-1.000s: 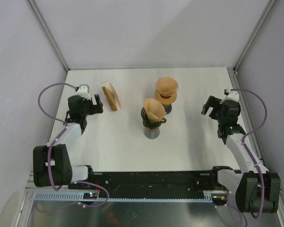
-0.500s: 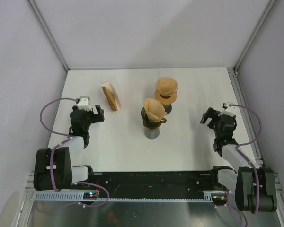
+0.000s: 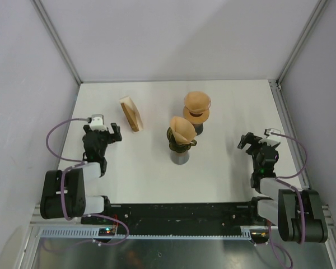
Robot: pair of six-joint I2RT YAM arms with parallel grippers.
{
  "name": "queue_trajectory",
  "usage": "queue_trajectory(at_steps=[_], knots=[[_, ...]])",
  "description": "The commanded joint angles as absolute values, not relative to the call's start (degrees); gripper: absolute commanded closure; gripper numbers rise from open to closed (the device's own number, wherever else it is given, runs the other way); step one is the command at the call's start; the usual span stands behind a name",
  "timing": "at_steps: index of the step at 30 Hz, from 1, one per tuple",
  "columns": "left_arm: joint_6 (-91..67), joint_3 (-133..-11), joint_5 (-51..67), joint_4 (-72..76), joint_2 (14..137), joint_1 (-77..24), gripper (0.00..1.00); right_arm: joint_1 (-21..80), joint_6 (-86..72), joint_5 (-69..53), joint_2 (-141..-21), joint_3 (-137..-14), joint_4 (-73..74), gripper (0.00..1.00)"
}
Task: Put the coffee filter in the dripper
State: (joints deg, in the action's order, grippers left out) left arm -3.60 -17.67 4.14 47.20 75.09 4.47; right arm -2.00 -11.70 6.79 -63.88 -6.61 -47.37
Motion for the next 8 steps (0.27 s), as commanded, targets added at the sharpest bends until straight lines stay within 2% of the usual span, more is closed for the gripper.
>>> queue_trajectory(at_steps=[1, 8], knots=[[-3.6, -16.5, 1.9, 55.9, 77.4, 5.1, 0.0, -2.3, -9.9, 8.4, -65.2, -7.1, -54.1, 0.01], [-2.9, -15.3, 3.4, 58.5, 77.8, 5.0, 0.0, -2.3, -8.7, 8.8, -66.1, -7.6, -54.8, 0.01]])
